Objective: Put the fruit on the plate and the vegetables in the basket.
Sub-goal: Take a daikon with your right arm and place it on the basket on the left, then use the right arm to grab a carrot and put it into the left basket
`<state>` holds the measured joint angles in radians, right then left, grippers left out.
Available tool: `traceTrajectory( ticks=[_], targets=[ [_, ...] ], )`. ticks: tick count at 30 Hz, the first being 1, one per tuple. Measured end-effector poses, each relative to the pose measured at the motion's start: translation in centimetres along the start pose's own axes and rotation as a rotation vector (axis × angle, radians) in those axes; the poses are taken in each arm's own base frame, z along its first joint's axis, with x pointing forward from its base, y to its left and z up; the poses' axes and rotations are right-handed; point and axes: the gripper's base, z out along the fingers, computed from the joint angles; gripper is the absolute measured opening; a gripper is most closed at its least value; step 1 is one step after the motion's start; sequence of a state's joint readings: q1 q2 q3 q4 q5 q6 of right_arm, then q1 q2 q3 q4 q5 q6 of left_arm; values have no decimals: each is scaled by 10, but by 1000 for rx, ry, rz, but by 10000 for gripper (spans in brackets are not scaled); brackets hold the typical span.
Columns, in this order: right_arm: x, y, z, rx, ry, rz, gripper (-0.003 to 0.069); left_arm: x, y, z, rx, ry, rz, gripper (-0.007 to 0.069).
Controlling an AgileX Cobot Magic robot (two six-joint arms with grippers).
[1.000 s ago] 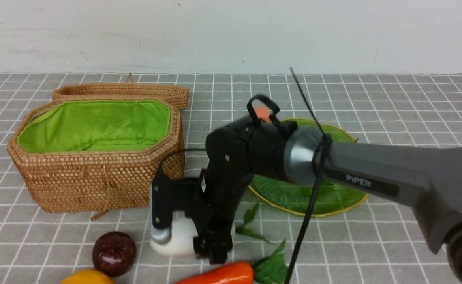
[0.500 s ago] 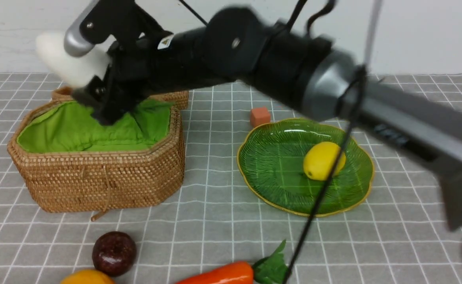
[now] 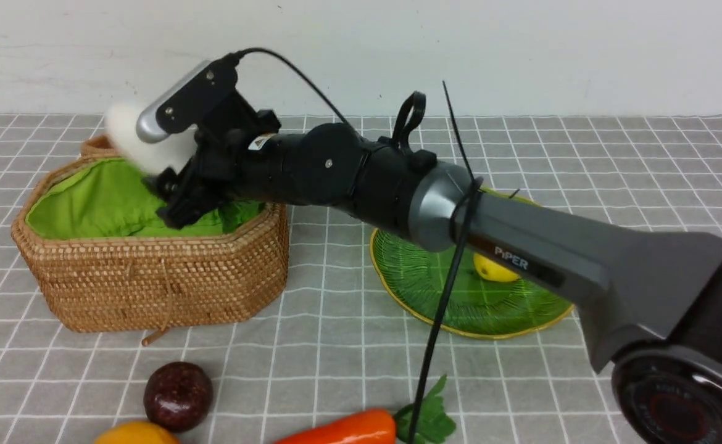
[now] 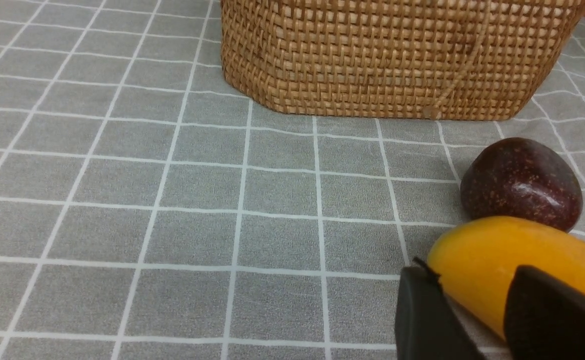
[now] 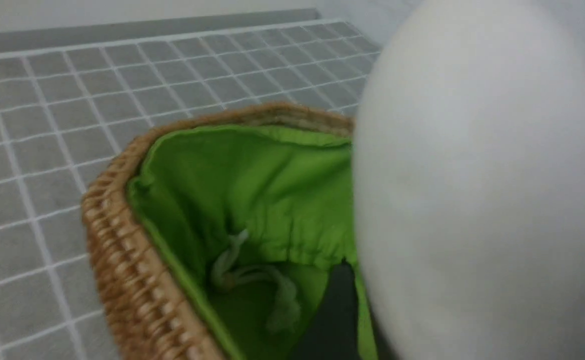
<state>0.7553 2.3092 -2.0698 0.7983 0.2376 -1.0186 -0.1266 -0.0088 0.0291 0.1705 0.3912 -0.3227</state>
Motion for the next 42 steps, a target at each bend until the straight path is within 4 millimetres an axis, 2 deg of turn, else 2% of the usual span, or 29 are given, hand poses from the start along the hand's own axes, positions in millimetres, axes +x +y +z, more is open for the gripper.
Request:
traceTrajectory(
  ticks=[4, 5, 6, 7, 8, 10, 11, 14, 16, 18, 19, 20, 21, 22, 23, 24, 26, 30, 35, 42],
  targets=[
    [-14, 10, -19, -161, 74, -27, 676, 0, 0, 0, 0, 0, 0, 239],
    [-25, 11, -33, -206, 102, -49, 673, 0, 0, 0, 0, 0, 0, 239],
    [-29, 12, -37, -220, 107, -54, 672, 0, 0, 0, 0, 0, 0, 239],
    [-50, 10, -67, -258, 163, -103, 667, 0, 0, 0, 0, 0, 0, 239],
    [-53, 10, -73, -265, 179, -115, 666, 0, 0, 0, 0, 0, 0, 239],
    [-66, 9, -99, -289, 257, -163, 664, 0, 0, 0, 0, 0, 0, 239],
    [-73, 9, -122, -315, 341, -197, 663, 0, 0, 0, 0, 0, 0, 239],
    [-78, 13, -161, -376, 493, -214, 658, 0, 0, 0, 0, 0, 0, 239],
    [-73, 17, -173, -399, 542, -190, 655, 0, 0, 0, 0, 0, 0, 239],
    [-55, 25, -176, -439, 605, -164, 652, 0, 0, 0, 0, 0, 0, 239],
    [-56, 25, -176, -440, 604, -166, 651, 0, 0, 0, 0, 0, 0, 239],
    [-36, 34, -174, -481, 669, -154, 644, 0, 0, 0, 0, 0, 0, 239],
    [-30, 37, -173, -492, 688, -157, 641, 0, 0, 0, 0, 0, 0, 239],
    [-7, 48, -169, -537, 762, -173, 631, 0, 0, 0, 0, 0, 0, 239],
    [8, 55, -166, -556, 816, -204, 620, 0, 0, 0, 0, 0, 0, 239],
    [13, 56, -166, -558, 835, -215, 619, 0, 0, 0, 0, 0, 0, 239],
    [38, 66, -156, -542, 908, -309, 593, 0, 0, 0, 0, 0, 0, 239],
    [54, 68, -138, -483, 918, -408, 568, 0, 0, 0, 0, 0, 0, 239],
    [80, 70, -114, -472, 937, -423, 561, 0, 0, 0, 0, 0, 0, 239],
    [102, 73, -100, -484, 971, -421, 552, 0, 0, 0, 0, 0, 0, 239]
  ],
)
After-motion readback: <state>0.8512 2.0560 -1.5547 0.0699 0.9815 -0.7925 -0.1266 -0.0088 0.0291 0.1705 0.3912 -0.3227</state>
